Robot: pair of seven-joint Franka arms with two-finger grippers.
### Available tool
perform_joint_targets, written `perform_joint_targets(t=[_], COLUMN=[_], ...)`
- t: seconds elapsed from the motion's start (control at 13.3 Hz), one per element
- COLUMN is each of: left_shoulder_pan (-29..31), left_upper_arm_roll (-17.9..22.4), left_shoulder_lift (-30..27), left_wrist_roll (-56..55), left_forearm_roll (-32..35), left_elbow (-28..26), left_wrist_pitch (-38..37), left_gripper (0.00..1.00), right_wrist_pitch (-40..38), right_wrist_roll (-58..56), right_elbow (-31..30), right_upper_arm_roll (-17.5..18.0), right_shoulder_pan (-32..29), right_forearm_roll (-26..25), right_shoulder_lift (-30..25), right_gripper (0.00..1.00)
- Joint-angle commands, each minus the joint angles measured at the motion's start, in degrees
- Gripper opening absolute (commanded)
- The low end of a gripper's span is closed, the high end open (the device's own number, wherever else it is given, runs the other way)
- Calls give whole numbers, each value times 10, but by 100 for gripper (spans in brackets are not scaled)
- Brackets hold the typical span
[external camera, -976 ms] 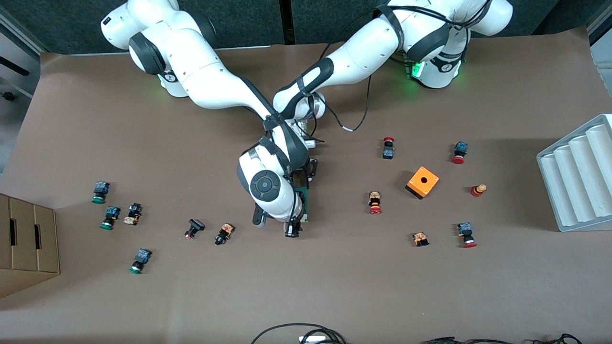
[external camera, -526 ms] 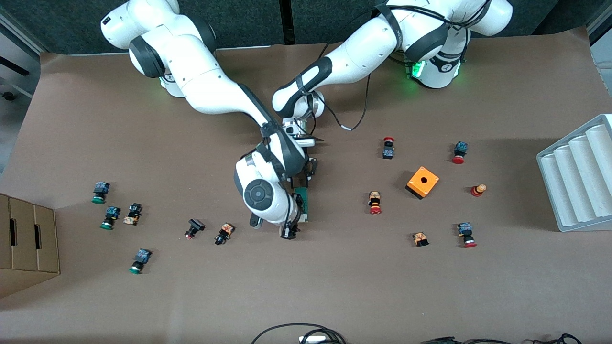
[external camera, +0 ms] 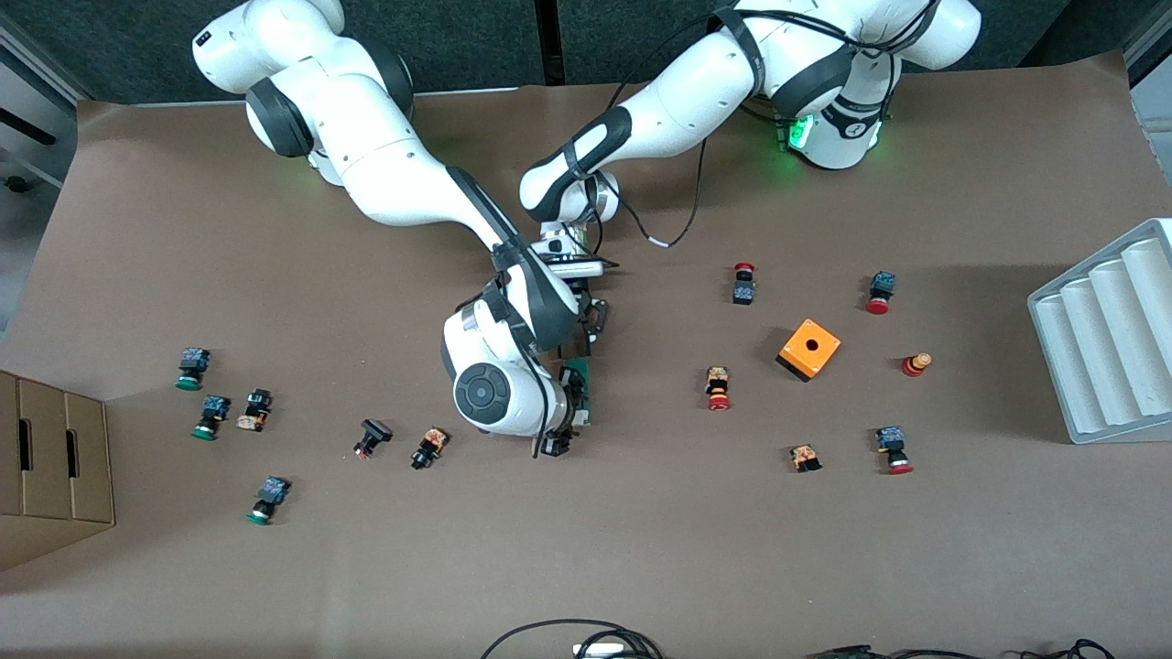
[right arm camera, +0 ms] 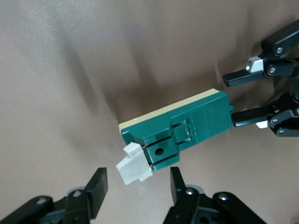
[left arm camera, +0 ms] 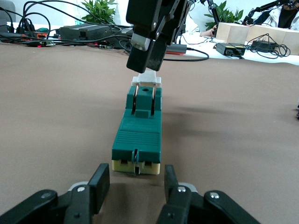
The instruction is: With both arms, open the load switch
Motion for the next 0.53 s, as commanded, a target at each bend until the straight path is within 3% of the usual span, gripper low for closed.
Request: perform_joint_targets(t=[0.0,0.45], left_shoulder_pan=[-13,-16], left_upper_arm_roll=[6,13], left_shoulder_lift=[20,20], left_wrist_roll=[-15,-15], left_forearm_roll=[6,7], left_elbow=[14,13], left_wrist_pitch=[-9,-9], left_gripper=[56,54], right_wrist_pitch=[-12,1], right_wrist_roll=[5,5], right_elbow=[35,36], right_upper_arm_roll=[2,2], right_shoulder_pan=[-4,-4], right_forearm_roll=[17,18], right_shoulder_lift=[22,30], right_gripper=[63,63])
